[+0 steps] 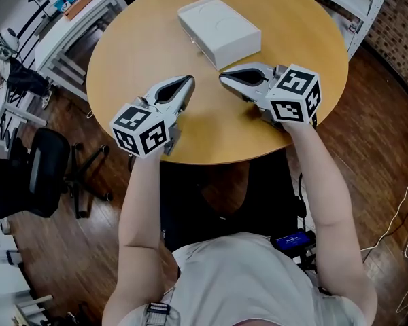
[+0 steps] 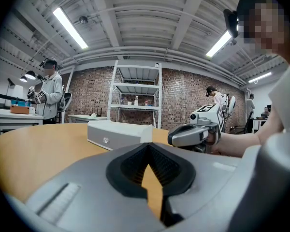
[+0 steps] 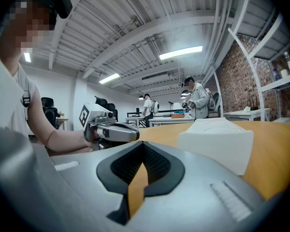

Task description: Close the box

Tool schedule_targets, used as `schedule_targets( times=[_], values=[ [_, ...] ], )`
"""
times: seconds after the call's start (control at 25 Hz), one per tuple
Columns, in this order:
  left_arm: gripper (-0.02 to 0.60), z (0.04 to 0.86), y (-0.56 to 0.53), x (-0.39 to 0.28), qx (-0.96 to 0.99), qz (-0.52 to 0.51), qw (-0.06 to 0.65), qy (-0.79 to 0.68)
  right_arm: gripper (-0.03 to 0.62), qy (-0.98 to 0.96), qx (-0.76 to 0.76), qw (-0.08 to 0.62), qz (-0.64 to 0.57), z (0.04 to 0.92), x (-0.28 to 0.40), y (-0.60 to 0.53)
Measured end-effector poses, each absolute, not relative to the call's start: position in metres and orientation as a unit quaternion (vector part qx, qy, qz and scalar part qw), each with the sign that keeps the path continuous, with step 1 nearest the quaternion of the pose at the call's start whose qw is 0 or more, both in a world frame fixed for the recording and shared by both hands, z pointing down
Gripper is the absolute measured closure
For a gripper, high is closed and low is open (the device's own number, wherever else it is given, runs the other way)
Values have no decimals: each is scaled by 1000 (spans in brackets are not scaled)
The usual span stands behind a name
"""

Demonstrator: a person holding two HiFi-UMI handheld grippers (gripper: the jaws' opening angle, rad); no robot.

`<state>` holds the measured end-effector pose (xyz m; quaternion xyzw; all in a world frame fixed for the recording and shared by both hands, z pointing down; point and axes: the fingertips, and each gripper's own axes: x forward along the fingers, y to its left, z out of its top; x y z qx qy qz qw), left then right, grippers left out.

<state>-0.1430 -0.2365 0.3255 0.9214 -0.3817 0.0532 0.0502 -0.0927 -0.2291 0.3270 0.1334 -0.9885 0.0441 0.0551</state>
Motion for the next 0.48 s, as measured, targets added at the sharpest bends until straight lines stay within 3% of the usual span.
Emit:
schedule_targets(
  times=[0.2, 0.48],
  values=[
    [581, 331, -245, -151, 918, 55, 48, -389, 594, -990, 125, 54, 44, 334, -99, -236],
    [581, 367, -217, -95, 933, 61, 74, -347, 594, -980, 170, 71, 72, 349, -44, -199]
  ],
)
